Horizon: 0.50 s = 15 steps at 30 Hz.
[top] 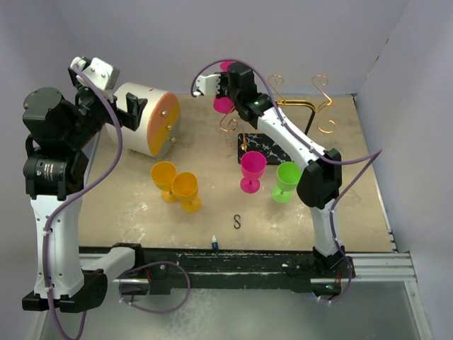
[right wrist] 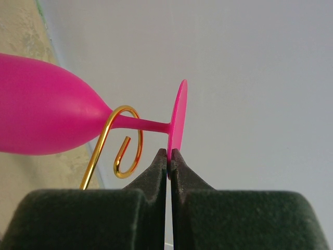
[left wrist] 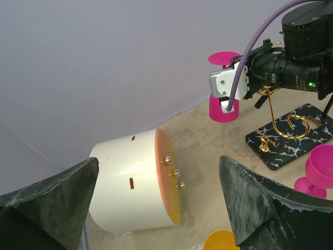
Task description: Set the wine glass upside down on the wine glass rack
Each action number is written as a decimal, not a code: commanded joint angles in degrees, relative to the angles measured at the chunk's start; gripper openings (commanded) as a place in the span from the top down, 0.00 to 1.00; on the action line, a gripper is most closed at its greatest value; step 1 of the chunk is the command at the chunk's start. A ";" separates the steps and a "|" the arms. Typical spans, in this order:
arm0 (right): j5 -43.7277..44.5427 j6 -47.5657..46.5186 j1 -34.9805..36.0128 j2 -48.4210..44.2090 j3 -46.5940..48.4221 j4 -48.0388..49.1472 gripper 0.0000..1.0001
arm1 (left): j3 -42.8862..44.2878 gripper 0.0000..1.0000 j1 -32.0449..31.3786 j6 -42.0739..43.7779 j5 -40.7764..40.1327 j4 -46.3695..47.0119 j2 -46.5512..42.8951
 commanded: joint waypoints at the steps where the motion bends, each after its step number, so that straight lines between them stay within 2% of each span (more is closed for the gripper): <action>1: 2.47 0.59 -0.27 -1.00 3.18 0.68 1.00 | 0.49 0.01 0.48 0.70 -0.02 1.59 -0.58; 15: 3.34 1.71 -0.97 -4.41 -1.36 -0.36 1.00 | 0.40 0.01 0.58 0.90 0.07 1.20 -0.80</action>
